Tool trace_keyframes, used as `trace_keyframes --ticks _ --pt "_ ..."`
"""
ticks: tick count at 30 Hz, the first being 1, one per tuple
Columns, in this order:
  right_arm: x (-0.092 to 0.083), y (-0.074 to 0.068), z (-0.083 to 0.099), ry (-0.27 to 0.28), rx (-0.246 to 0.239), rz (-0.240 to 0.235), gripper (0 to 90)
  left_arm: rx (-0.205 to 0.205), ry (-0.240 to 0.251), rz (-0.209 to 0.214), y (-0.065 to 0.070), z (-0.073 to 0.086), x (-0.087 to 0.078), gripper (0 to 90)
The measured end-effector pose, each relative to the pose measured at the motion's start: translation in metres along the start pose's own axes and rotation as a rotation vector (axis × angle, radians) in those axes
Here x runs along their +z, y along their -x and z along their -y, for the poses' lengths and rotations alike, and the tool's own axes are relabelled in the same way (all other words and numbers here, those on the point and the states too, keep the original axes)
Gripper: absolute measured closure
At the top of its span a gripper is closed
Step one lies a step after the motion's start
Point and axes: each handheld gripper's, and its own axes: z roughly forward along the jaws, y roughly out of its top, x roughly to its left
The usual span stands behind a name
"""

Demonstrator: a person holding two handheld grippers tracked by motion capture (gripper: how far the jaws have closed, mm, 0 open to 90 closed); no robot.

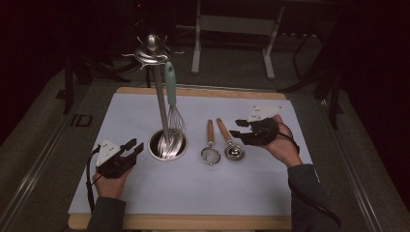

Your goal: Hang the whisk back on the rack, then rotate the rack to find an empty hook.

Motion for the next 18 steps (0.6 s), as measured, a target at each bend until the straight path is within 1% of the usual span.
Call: trace_keyframes --ticks 4,9,13,15,18 --pt "0.0 0.002 0.005 -0.004 0.01 0.004 54.0 0.016 -0.007 0.012 0.0 -0.007 0.002 65.3" --pt "0.002 0.003 0.013 -0.007 0.033 0.001 53.9 0.028 0.019 0.021 0.003 -0.019 0.001 67.6" --pt "0.005 0.003 0.019 -0.028 0.052 -0.004 53.2 0.042 0.053 0.015 0.006 -0.027 -0.002 74.3" --pt "0.007 0.003 0.022 -0.046 0.065 0.007 53.2 0.053 0.072 0.007 0.008 -0.031 -0.003 80.3" --pt "0.01 0.005 0.027 -0.05 0.1 0.024 53.3 0.055 0.108 -0.003 0.01 -0.039 -0.005 89.5"
